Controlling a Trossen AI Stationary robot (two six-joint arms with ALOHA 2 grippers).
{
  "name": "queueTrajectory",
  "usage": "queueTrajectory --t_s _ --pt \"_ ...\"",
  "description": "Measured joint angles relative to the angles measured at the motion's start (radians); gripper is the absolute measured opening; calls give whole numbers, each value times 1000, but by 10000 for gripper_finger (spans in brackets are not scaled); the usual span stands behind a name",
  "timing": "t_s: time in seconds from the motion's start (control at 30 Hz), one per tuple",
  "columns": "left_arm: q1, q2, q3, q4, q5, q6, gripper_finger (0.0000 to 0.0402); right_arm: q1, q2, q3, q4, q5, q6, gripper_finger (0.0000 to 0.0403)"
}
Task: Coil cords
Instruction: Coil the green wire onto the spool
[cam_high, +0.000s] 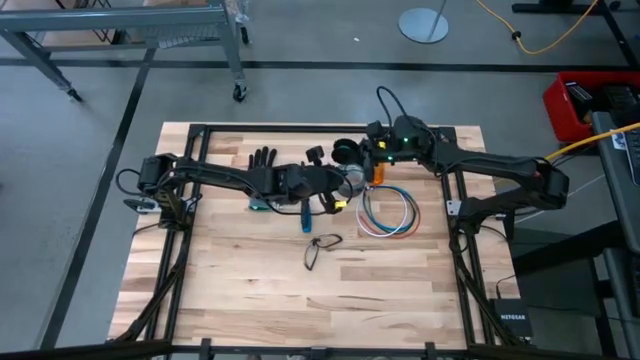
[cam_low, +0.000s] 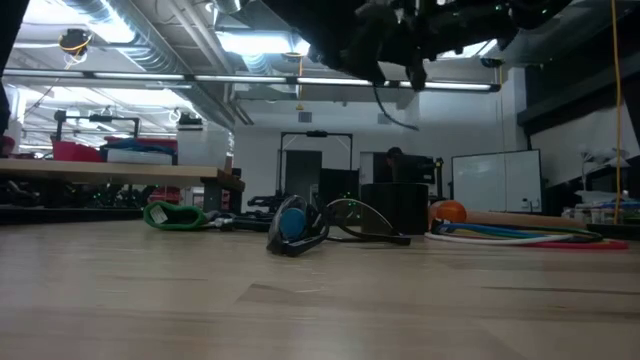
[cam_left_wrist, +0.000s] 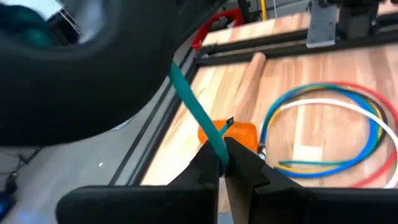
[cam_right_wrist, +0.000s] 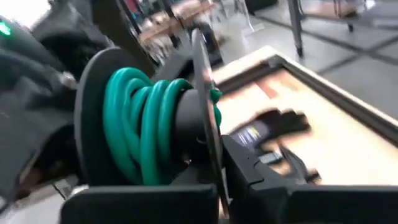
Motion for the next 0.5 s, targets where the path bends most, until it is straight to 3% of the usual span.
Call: queueTrajectory --t_s 0.3,0.5 --pt "4 2 -2 -22 -2 -33 4 -2 -53 2 -194 36 -117 1" --pt "12 4 -9 -68 -7 -116 32 -3 -58 8 -201 37 -141 1"
